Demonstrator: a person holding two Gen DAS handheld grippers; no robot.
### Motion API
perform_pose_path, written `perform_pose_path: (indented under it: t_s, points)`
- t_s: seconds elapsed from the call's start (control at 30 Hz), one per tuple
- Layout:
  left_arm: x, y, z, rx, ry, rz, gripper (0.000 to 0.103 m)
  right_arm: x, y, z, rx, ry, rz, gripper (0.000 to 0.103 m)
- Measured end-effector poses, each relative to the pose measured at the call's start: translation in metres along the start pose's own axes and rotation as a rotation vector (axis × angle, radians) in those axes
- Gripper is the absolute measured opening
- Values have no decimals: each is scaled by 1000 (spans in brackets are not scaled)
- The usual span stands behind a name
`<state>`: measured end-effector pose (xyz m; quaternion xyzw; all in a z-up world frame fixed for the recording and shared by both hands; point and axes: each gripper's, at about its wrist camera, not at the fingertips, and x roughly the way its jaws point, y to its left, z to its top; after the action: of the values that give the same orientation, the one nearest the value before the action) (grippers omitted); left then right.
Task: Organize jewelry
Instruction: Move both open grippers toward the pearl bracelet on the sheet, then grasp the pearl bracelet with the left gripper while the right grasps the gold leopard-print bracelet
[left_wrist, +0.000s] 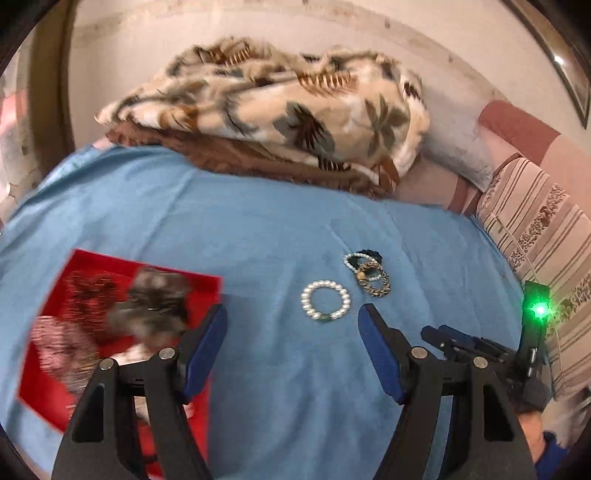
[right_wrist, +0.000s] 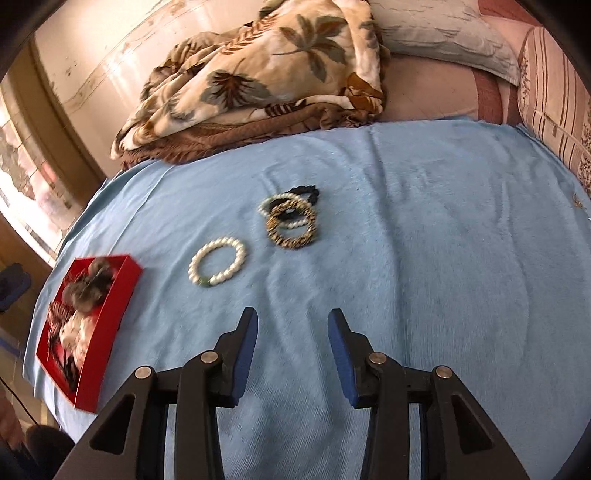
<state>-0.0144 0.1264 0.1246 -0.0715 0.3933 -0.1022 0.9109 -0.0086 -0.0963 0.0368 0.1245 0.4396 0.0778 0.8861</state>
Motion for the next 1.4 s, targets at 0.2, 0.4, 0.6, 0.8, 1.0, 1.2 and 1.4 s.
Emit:
perform_pose_path:
  t_s: [0.2,0.4,0.6,0.8,1.0,1.2,1.4]
  points:
    - [88,-5,9,-86,143,-5,41,33,-15,24,31,27,25,43]
    - [144,1,9,-91,184,64,41,63,-24,43,66,43,46,43]
    - [175,7,10,-97,184,93,41,90,-19,53,72,65,39,43]
    - [183,-13,4,-10,156,113,46,101,-15,56,74,51,11,39]
    - [181,-34,-12,153,124,176,15,100,-18,53,61,57,-11,9]
    - [160,-34,-8,112,148,99,10,76,-19,41,70,56,11,8]
    - [117,-43,-10,114,106,44,10,40,-9,27,46,24,29,8]
